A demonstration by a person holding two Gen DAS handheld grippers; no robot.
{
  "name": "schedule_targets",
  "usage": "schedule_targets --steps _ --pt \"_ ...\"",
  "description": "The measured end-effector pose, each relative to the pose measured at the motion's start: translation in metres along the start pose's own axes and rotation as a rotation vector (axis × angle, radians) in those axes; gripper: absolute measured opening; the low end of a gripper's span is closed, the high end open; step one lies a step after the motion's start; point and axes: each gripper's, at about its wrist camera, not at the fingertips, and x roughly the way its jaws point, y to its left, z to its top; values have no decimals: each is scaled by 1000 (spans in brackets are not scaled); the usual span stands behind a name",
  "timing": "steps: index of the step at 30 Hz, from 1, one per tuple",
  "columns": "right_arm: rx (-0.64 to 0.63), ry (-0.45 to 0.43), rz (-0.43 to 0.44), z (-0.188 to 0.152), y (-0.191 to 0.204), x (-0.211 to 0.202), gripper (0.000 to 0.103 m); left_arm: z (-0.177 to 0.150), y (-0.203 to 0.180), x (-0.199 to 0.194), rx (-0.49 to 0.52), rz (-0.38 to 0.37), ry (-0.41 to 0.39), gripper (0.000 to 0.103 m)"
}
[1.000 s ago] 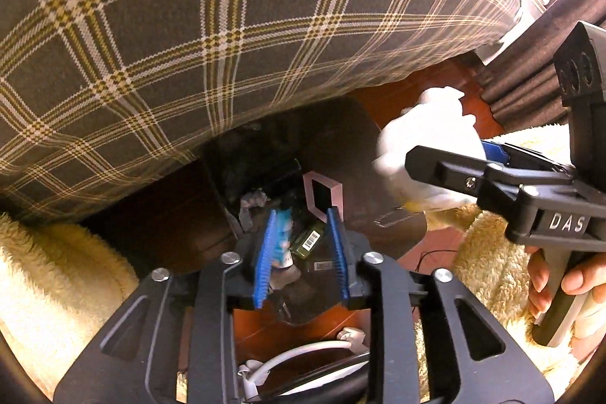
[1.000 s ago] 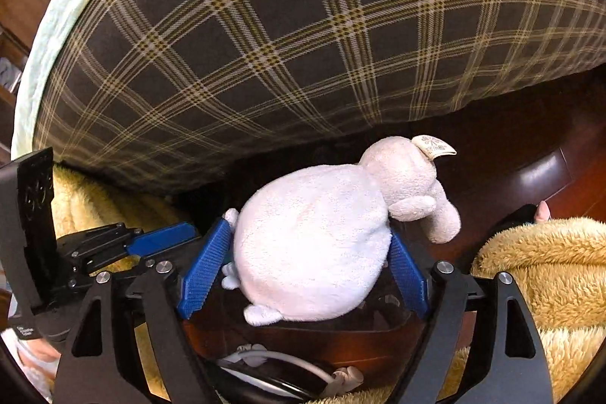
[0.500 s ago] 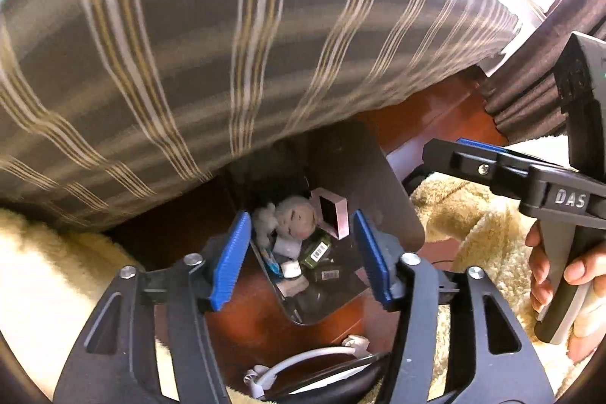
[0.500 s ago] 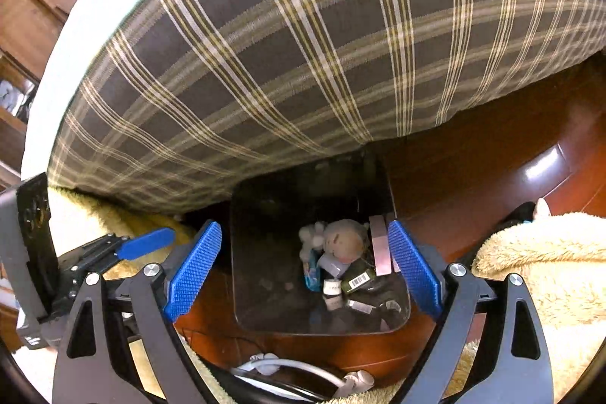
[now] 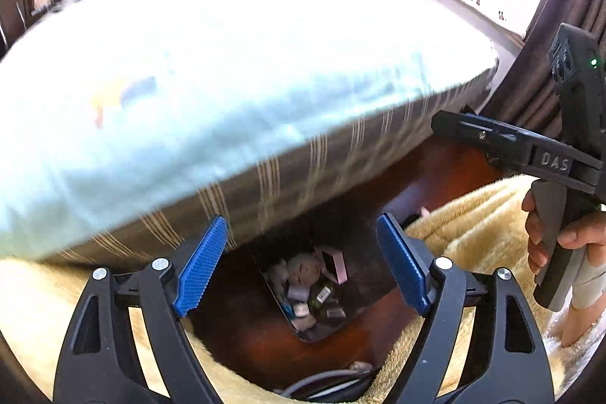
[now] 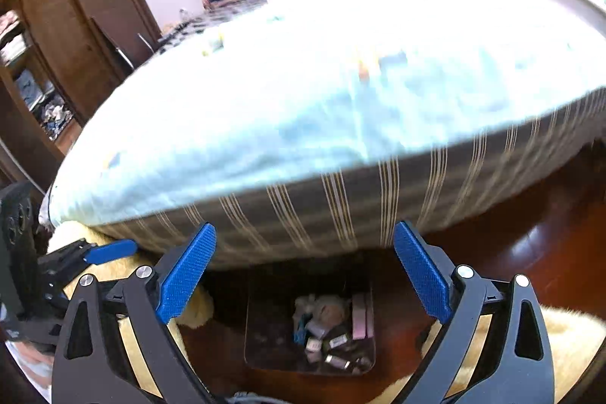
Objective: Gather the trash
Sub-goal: 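Grasp the white tube with the left tool while the right tool grasps the clear plastic box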
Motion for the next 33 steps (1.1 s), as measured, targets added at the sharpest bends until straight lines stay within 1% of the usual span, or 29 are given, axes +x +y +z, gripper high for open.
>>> schedule_targets --steps 3,6,10,13,15,18,19,20,23,27,29,33 --pt "-24 -22 -1 15 6 -3 96 16 1 -16 3 19 -49 80" --pt "-42 -39 13 31 14 -2 96 34 12 -28 8 79 -93 81" --pt "-82 -68 20 57 26 4 95 64 27 -34 6 129 -122 81" --pt "-82 -71 44 81 34 19 96 84 46 -32 0 191 -149 81" --pt "-83 -61 41 98 39 33 96 95 58 -27 -6 232 -159 80" --pt "-84 -46 28 116 49 56 95 112 80 -14 -29 252 -144 80" --pt "-85 -38 25 122 51 66 93 116 91 -10 -43 247 -135 79" --pt "-86 -30 22 130 54 77 87 120 97 -6 -56 240 -128 78" --pt "-88 -17 32 148 65 99 74 137 114 10 -88 222 -112 75" --pt "-72 25 65 173 80 137 66 157 125 26 -92 221 -100 75" --pt "-59 55 75 180 83 154 60 164 129 36 -101 209 -85 75" --pt "-70 88 46 192 90 182 57 173 135 53 -96 221 -58 74"
